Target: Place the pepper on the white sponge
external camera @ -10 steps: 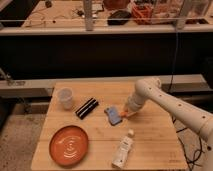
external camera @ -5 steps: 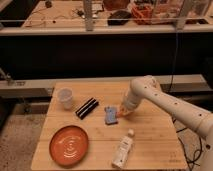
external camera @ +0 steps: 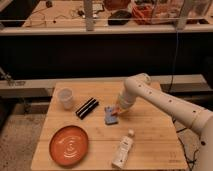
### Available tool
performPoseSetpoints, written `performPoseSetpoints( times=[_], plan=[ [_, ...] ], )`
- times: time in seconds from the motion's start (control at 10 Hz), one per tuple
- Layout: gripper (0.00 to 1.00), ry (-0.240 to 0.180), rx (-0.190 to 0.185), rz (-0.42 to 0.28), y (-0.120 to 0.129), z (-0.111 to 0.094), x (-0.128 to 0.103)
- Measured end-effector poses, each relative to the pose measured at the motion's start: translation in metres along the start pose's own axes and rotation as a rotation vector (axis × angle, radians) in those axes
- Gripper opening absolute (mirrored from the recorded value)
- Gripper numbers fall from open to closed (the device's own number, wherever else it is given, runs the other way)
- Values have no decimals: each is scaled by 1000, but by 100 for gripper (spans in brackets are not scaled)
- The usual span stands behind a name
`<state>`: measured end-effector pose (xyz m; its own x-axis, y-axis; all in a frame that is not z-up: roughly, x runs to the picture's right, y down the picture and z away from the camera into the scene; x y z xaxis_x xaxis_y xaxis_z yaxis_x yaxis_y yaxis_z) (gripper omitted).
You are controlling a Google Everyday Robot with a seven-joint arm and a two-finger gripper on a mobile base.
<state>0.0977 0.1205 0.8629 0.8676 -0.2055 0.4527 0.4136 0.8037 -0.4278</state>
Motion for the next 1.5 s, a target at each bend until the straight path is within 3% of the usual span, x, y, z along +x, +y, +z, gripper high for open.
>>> performPoseSetpoints(
  times=[0.4,0.7,0.9,1.3,1.5],
  plan=[
    [0,1,-7,-31,-13,3,-26],
    [6,12,-13,-39,-7,-1,-19],
    [0,9,-15,-46,-3,-4,-12],
    [0,5,-21,-69,-15,4,-43],
    [5,8,-26,-81,-15,1,-44]
  ],
)
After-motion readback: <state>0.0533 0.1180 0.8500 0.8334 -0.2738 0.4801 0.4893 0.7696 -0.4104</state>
